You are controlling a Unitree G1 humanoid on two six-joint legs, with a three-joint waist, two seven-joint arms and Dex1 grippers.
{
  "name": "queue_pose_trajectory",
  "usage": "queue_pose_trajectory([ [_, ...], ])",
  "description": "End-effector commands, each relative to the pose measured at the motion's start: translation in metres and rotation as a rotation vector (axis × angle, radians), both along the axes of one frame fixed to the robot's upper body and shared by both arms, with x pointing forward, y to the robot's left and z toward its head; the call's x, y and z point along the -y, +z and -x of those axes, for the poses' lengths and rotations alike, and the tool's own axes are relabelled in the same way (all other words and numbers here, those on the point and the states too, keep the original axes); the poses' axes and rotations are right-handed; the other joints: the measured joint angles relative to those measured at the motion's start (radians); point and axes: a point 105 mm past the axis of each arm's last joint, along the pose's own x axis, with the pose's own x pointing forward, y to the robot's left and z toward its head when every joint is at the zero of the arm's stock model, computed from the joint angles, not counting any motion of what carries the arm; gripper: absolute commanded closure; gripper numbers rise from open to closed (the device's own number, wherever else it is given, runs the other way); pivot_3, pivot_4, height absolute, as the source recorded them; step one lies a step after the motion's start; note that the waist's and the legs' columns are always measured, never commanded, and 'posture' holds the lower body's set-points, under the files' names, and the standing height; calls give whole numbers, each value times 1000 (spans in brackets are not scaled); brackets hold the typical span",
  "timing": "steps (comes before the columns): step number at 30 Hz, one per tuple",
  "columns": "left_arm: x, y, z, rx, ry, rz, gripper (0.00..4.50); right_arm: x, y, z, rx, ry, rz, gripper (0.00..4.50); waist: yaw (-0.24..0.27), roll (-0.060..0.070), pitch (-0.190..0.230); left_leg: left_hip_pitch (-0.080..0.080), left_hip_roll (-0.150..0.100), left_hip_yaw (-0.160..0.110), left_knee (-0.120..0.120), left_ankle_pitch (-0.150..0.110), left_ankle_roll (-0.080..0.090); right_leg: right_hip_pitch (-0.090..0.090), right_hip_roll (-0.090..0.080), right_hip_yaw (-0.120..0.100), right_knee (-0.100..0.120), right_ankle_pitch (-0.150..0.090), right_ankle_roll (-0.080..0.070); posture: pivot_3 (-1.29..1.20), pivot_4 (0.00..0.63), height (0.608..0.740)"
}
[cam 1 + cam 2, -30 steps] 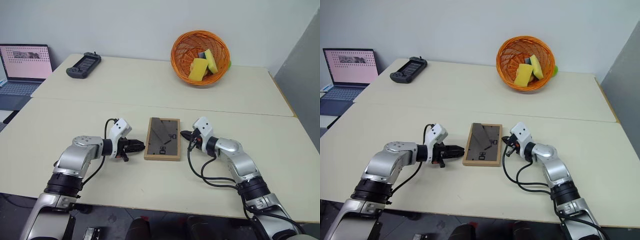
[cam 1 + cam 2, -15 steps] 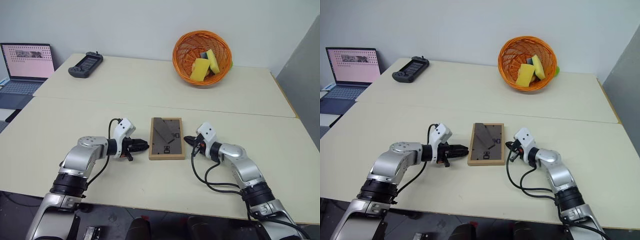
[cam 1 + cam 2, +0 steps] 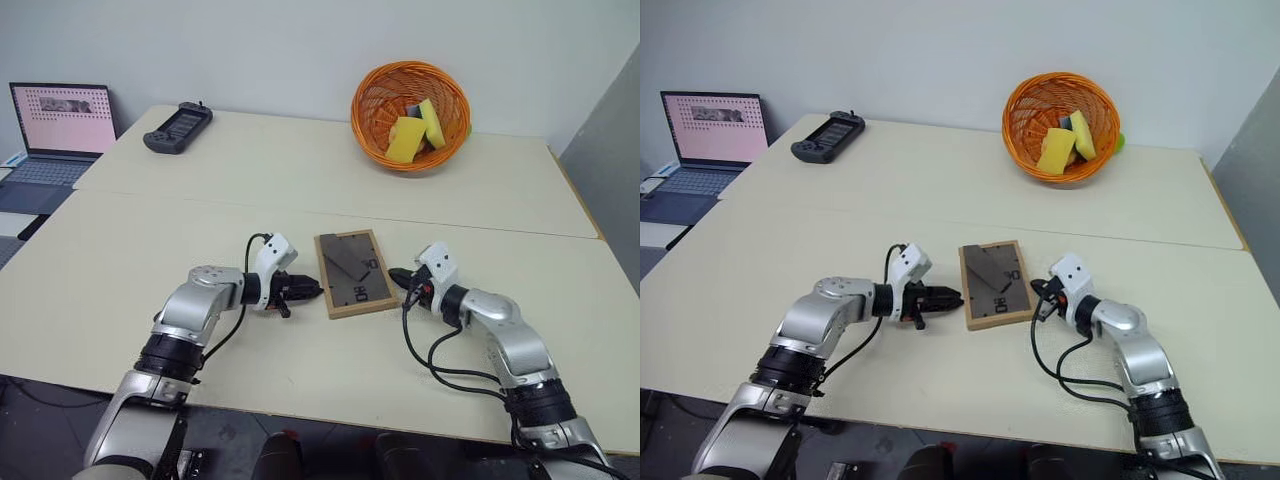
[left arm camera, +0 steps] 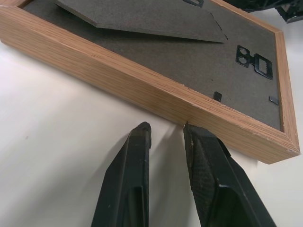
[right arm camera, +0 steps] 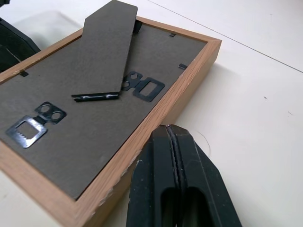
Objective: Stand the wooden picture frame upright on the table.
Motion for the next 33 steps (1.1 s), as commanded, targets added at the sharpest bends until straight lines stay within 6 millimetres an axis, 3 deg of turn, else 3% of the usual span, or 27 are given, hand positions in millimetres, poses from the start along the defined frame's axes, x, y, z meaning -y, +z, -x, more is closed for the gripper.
queue_pose_trajectory([
  [1, 14, 9, -3, 42, -57, 2, 3294, 7, 11, 10, 18, -28, -40, 4500, 1, 0, 0, 0, 0, 0, 0, 0, 0, 0, 0, 0, 0, 0, 0, 0, 150, 740],
  [9, 5, 14, -6, 46, -49, -7, 3294, 19, 1, 17, -26, -76, -38, 4500, -2, 0, 0, -1, 0, 0, 0, 0, 0, 0, 0, 0, 0, 0, 0, 0, 150, 740],
  [20, -42, 14, -23, 74, 74, -69, 3294, 20, 3, 16, -18, -78, -38, 4500, -6, 0, 0, 0, 0, -1, 0, 0, 0, -1, 1, 0, 0, 0, 0, 0, 150, 740],
  [33, 4, 22, -64, 167, 72, -40, 3294, 15, 11, 26, -17, -42, -51, 4500, 0, 0, 0, -2, 0, -1, 0, 0, 0, -1, 1, 0, -1, 0, 0, 0, 150, 740],
])
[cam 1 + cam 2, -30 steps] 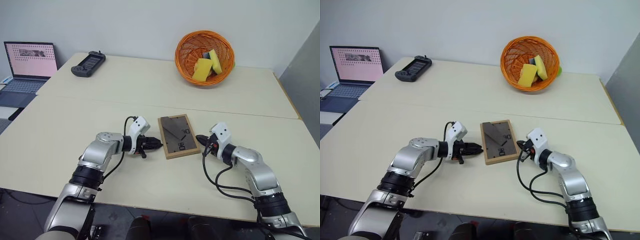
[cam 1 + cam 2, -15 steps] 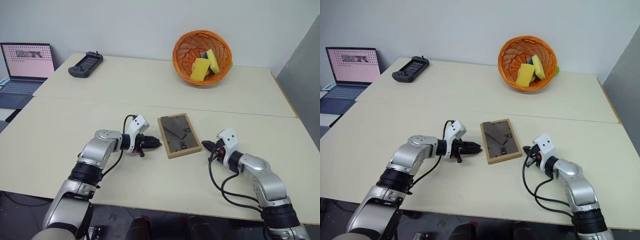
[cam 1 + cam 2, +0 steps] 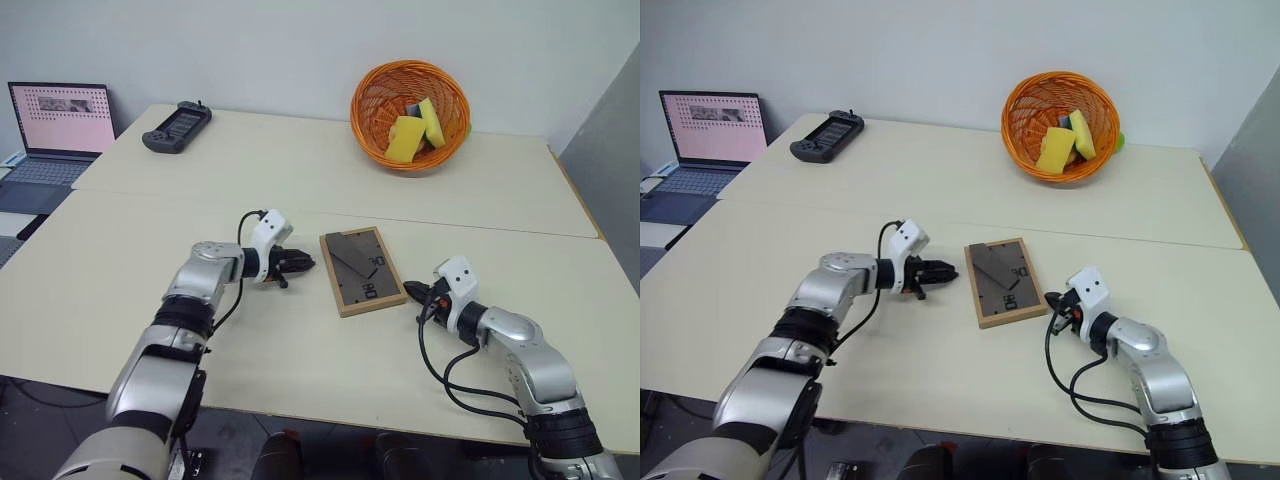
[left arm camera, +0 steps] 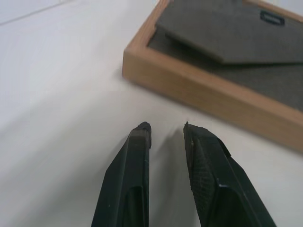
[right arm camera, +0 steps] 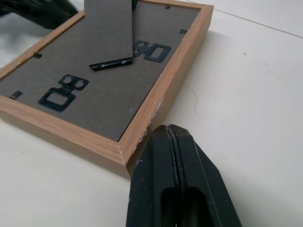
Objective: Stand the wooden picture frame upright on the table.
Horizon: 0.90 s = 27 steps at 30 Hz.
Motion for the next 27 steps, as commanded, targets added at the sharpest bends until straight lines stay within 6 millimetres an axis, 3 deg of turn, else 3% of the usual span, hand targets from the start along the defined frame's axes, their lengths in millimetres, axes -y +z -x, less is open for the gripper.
queue_pose_trajectory([
  [1, 7, 11, -9, 61, -10, -10, 3294, 0, 15, 4, 41, 10, -13, 4500, -2, 0, 0, 0, 0, 0, 0, 0, 0, 0, 0, 0, 0, 0, 0, 0, 150, 740],
  [7, 27, 13, -12, 69, -60, 3, 3294, 2, 17, 19, 27, 8, -30, 4500, 1, 0, 0, 0, 0, -1, 0, 0, 0, 0, 0, 0, 0, 0, 0, 0, 150, 740],
  [18, 33, 12, -11, 73, -90, -3, 3294, 7, 16, 30, -4, -47, -63, 4500, 0, 0, 0, -1, -1, -1, 0, 0, 0, 0, 0, 0, 0, 0, 0, 0, 150, 740],
  [22, 35, 12, -10, 73, -101, -1, 3294, 12, 17, 28, 5, -69, -53, 4500, 0, 0, 0, -1, -1, -1, 0, 0, 0, 0, 0, 0, 0, 0, 0, 0, 150, 740],
  [27, 26, 15, -7, 67, -109, 2, 3294, 35, 25, 14, 42, -142, -31, 4500, -1, 0, 0, -1, -1, -1, 0, 0, 0, 0, 0, 0, 0, 0, 0, 0, 150, 740],
])
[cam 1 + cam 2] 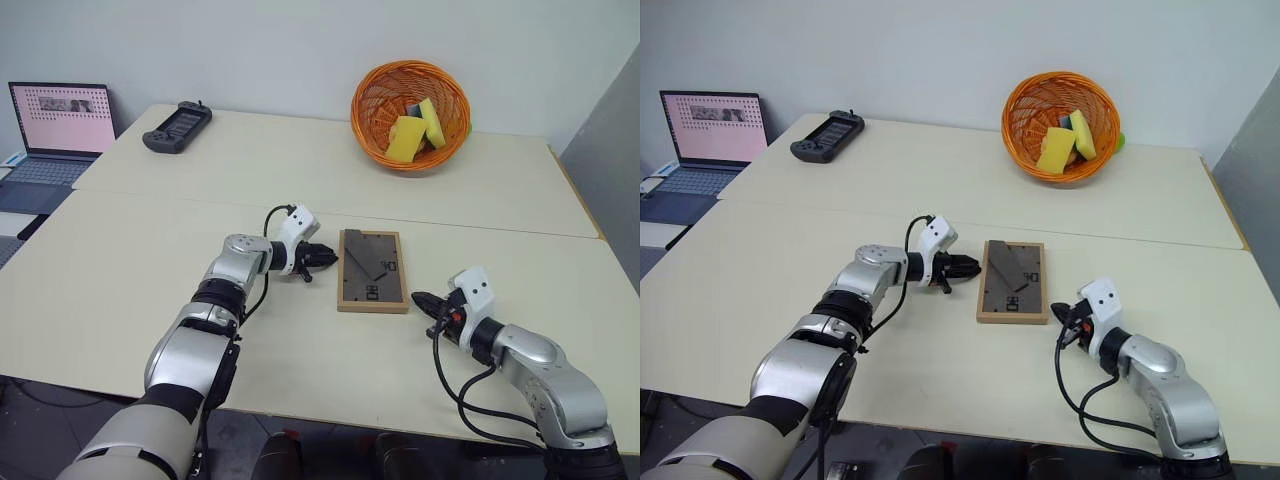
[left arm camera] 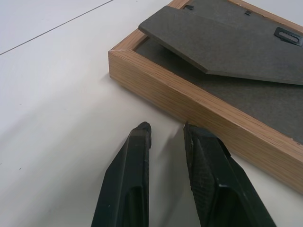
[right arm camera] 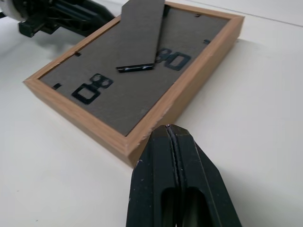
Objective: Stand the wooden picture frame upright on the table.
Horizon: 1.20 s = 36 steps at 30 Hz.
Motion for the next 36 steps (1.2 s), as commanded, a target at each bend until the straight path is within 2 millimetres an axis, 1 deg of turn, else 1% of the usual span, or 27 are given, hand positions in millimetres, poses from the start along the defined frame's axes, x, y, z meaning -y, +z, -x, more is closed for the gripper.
queue_pose_trajectory([
  [1, -3, 18, 1, 29, -43, 13, 3294, 23, 21, -14, 86, -58, 18, 4500, -1, 0, 0, 0, 0, 0, 0, 0, 0, 0, 0, 0, 0, 0, 0, 0, 150, 740],
  [3, -7, 20, 5, 17, -56, 13, 3294, 28, 22, -18, 93, -61, 34, 4500, -1, 0, 0, 0, 0, 0, 0, 0, 0, 0, 0, 0, 0, 0, 0, 0, 150, 740],
  [7, -18, 28, 30, -80, -97, 44, 3294, 38, 26, -28, 107, -67, 58, 4500, -12, 1, 0, 0, 1, 0, 0, 0, 0, 0, 0, 0, 1, 0, 0, 0, 150, 740],
  [10, -22, 40, 61, -261, -78, 104, 3294, 40, 25, -31, 108, -54, 71, 4500, -20, 1, 1, 0, 1, 0, 0, 0, 0, -1, 0, 0, 1, 0, 0, 0, 150, 740],
  [11, -21, 44, 73, -383, -46, 146, 3294, 39, 23, -31, 106, -46, 74, 4500, -22, 1, 1, 0, 1, -1, 0, 0, 0, 0, 0, -1, 2, 0, 0, 0, 150, 740],
  [12, -20, 47, 82, -467, -25, 168, 3294, 39, 22, -32, 104, -41, 75, 4500, -21, 1, 1, 0, 1, -2, 0, 0, 0, 0, 0, -1, 2, 0, -1, 0, 150, 740],
  [14, -18, 52, 93, -568, 5, 194, 3294, 38, 21, -33, 104, -35, 77, 4500, -19, 2, 0, 0, 1, -4, 1, 0, 0, 0, 0, -3, 3, 0, -1, 0, 150, 740],
  [16, -16, 51, 89, -707, 89, 276, 3294, 35, 19, -34, 105, -28, 78, 4500, -19, 2, 0, 0, 0, -4, 1, 0, 0, 2, 0, -3, 3, -1, 0, 0, 150, 740],
  [17, -15, 45, 87, -750, 131, 292, 3294, 33, 18, -35, 106, -24, 78, 4500, -18, 2, 0, 1, 0, -5, 2, 0, 0, 2, 0, -4, 3, -1, 0, 0, 150, 740],
  [19, -13, 38, 87, -778, 168, 295, 3294, 30, 17, -35, 107, -19, 77, 4500, -20, 2, 0, 1, 1, -6, 4, 0, 0, 3, 0, -6, 3, -1, 0, 0, 150, 740],
  [23, -13, 37, 89, -795, 183, 319, 3294, 28, 15, -31, 106, -12, 75, 4500, -26, 2, 1, 1, 1, -6, 4, 0, 0, 2, 0, -6, 6, -1, 0, 0, 150, 740],
  [25, -15, 37, 89, -806, 204, 333, 2953, 28, 14, -30, 103, -12, 77, 4500, -25, 2, 1, 1, 1, -7, 4, 0, 0, 1, 0, -6, 10, -1, 0, 0, 150, 740],
  [26, -17, 37, 88, -805, 218, 335, 2902, 29, 13, -29, 101, -12, 81, 4500, -25, 2, 1, 1, 1, -7, 4, 0, -1, 0, 0, -6, 11, -1, 0, 0, 150, 740],
  [27, -18, 37, 88, -807, 230, 338, 2561, 29, 13, -29, 100, -11, 84, 4500, -25, 2, 1, 1, 0, -7, 5, 0, -1, 0, 0, -6, 12, -1, -1, 0, 150, 740],
  [30, -20, 40, 87, -811, 249, 349, 1975, 30, 12, -29, 98, -10, 89, 4500, -25, 2, 1, 1, 0, -6, 6, 0, -1, 0, -1, -6, 13, -2, -1, 0, 150, 740],
  [31, -20, 41, 87, -810, 250, 354, 1876, 30, 13, -30, 99, -9, 91, 4500, -25, 2, 1, 1, 0, -6, 6, 0, -1, 0, -1, -6, 13, -2, -1, 0, 150, 740],
  [33, -19, 43, 87, -815, 253, 365, 1397, 30, 13, -31, 100, -6, 93, 4500, -25, 2, 1, 1, 0, -6, 7, 0, -1, 0, -1, -6, 14, -2, -1, 0, 150, 740],
  [36, -17, 41, 88, -841, 263, 382, 814, 26, 13, -34, 106, 4, 99, 4500, -26, 2, 1, 1, 0, -6, 7, 0, -1, 0, -1, -6, 14, -2, -1, 0, 150, 740],
])
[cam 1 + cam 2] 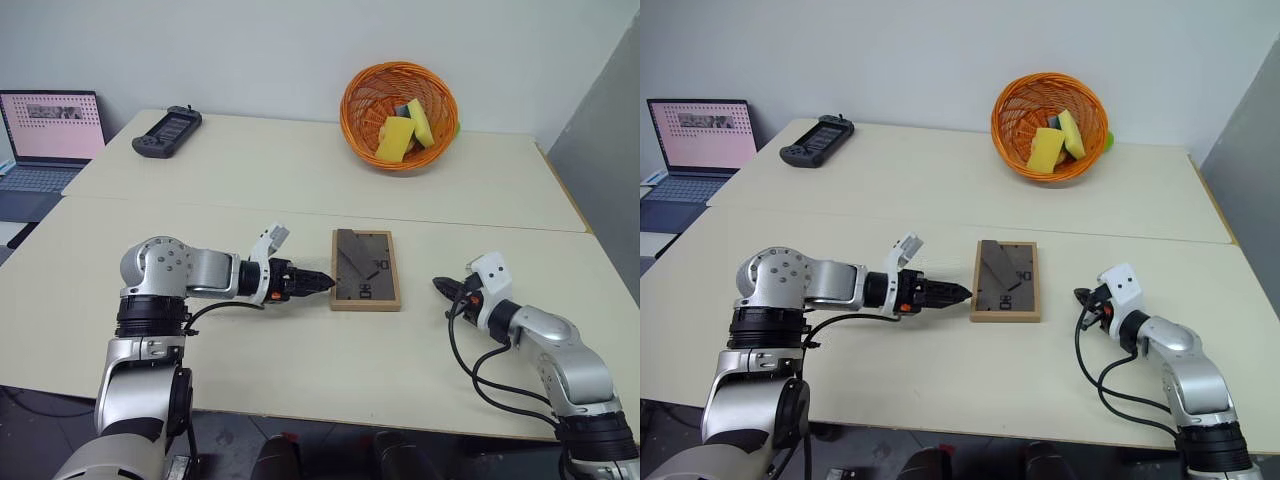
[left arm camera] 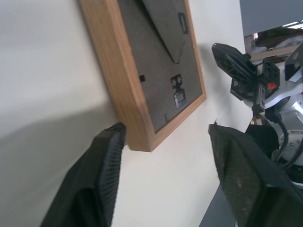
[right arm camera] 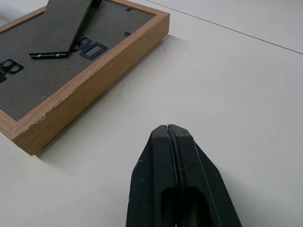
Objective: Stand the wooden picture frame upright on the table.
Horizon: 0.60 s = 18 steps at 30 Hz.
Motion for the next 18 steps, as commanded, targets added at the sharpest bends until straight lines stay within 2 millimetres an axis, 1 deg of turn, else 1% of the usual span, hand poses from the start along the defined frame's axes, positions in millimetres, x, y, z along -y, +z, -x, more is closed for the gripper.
queue_pose_trajectory([
  [1, 1, 7, 1, -9, 9, 42, 814, -7, 13, -5, 65, 32, 14, 4500, 0, 0, 0, 0, 0, 0, 0, 0, 0, 0, 0, 0, 0, 0, 0, 0, 150, 740],
  [7, 2, -1, 5, -71, 26, 45, 814, -17, 10, -12, 83, 54, 29, 4500, 0, 0, 0, 0, 0, 0, 1, 0, 0, 0, 0, 0, 1, 0, 0, 0, 150, 740],
  [11, 1, -11, 5, -100, 61, -6, 814, -24, 9, -19, 108, 65, 48, 4500, 0, 0, 0, 0, 0, 0, 2, 0, 0, 0, 0, 0, 1, 0, 0, 0, 150, 740],
  [14, 4, -11, 3, -115, 75, -4, 814, -32, 8, -23, 114, 76, 37, 4500, 0, 0, 0, 0, 0, 0, 2, 0, 0, 0, 0, 0, 1, 0, 0, 0, 150, 740],
  [18, 6, -10, -1, -118, 94, -2, 814, -37, 8, -23, 119, 83, 28, 4500, 1, 0, 0, 0, 0, 0, 2, 0, -1, 0, 0, 0, 1, 0, 0, 0, 150, 740],
])
